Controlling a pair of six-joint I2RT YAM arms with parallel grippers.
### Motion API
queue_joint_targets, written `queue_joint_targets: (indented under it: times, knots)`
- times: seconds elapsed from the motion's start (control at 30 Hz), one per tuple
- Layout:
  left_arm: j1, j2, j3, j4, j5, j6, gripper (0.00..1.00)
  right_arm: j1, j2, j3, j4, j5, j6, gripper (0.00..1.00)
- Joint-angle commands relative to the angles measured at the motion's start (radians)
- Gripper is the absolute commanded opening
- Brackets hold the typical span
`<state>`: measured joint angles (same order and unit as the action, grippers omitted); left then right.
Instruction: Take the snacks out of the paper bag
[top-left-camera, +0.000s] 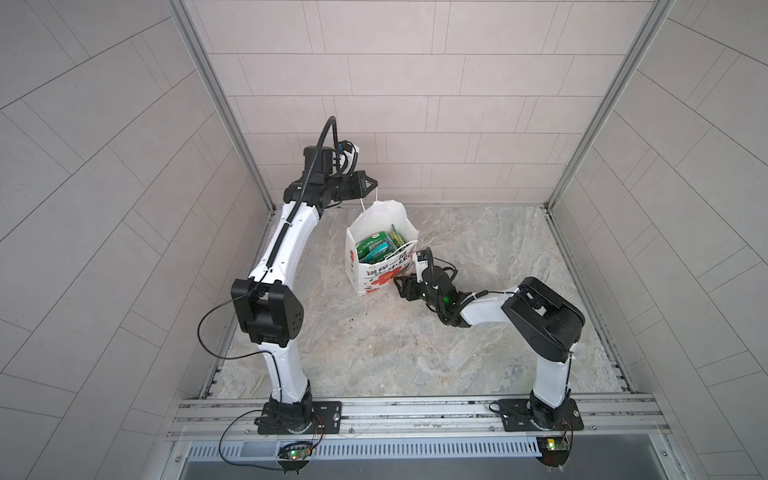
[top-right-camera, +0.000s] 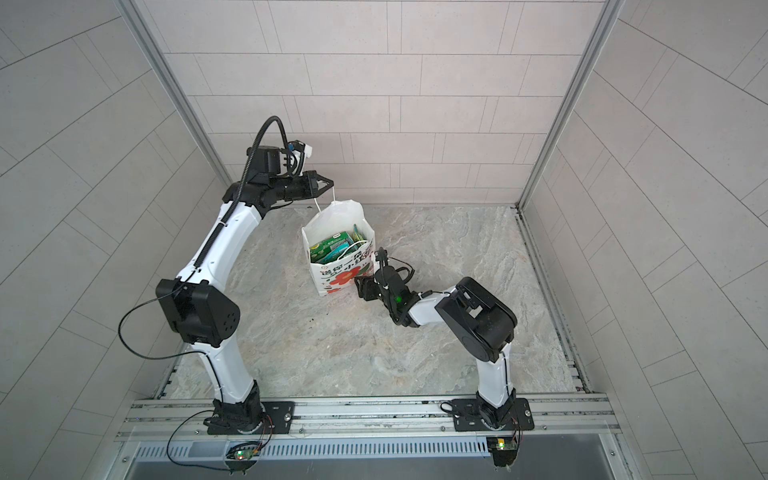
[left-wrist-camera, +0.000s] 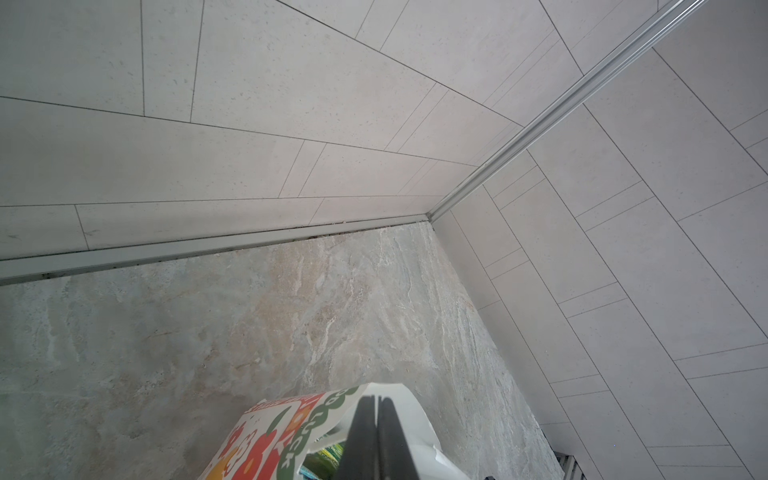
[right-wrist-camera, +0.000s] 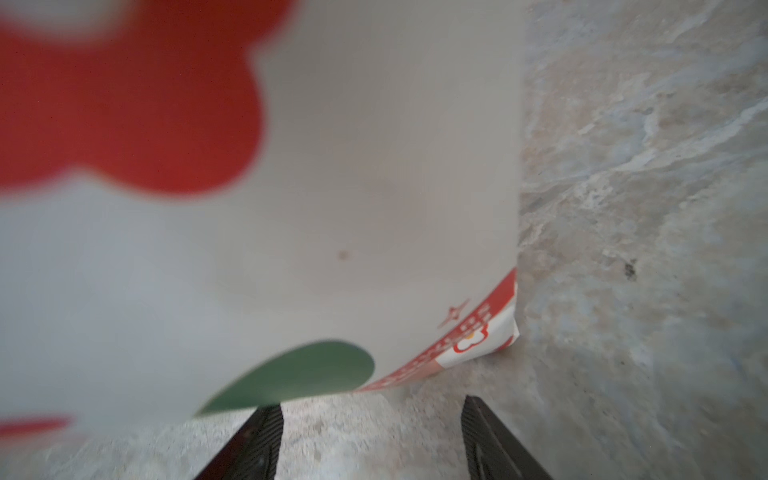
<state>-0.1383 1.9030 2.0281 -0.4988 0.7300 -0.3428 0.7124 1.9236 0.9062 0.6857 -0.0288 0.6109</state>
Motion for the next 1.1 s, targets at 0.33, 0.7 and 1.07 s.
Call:
queue_joint_targets:
  times: [0.33, 0.7, 1.07]
  knots:
    - [-0.016, -0.055, 0.133, -0.015, 0.081, 0.073, 0.0, -0.006, 0.205, 0.285, 0.031, 0.058, 0.064, 0.68]
    - [-0.066, -0.28, -0.245, 0.046, 0.018, 0.14, 0.0, -0.052, -0.008, -0.005, 0.004, 0.123, 0.0, 0.7]
    - [-0.178, -0.424, -0.476, 0.156, -0.062, 0.14, 0.0, -0.24, -0.454, -0.204, -0.395, 0.215, -0.142, 0.73]
